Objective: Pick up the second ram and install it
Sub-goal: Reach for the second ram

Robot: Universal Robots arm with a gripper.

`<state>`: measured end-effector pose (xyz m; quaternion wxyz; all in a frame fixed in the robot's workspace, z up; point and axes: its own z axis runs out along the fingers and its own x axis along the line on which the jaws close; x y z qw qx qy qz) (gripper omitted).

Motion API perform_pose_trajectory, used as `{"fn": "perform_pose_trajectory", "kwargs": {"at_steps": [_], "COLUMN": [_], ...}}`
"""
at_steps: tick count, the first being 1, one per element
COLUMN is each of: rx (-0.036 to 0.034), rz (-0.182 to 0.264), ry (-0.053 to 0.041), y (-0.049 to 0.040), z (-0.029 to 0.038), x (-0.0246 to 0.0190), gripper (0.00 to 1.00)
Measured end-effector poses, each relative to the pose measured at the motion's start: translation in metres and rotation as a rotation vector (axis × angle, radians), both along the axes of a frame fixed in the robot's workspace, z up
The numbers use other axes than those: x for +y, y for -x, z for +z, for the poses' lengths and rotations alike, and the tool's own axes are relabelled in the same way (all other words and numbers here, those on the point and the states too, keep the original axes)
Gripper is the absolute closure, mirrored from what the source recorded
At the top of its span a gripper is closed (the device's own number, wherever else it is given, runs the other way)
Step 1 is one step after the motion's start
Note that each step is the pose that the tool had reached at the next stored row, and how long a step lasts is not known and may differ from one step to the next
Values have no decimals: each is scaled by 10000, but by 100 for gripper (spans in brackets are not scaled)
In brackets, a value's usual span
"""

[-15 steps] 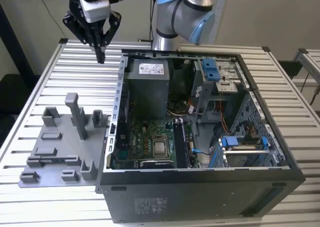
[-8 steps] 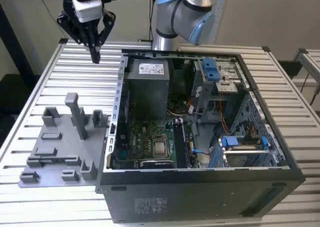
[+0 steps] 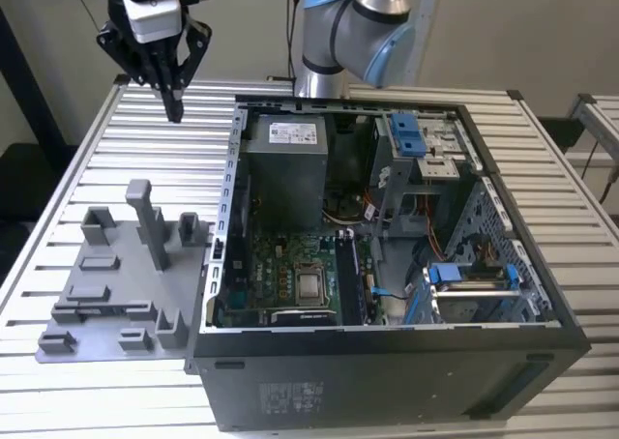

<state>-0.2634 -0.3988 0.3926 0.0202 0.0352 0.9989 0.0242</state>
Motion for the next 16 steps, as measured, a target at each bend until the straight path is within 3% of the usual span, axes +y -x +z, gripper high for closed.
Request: {"fn": "perform_pose_trajectory", "kwargs": {"at_steps": [9, 16], "rx": [-5, -22], "rz": [0, 1], "ry": [-1, 0], "y": [159, 346], "z": [-1, 0], "x": [0, 0], "gripper": [89, 89]}}
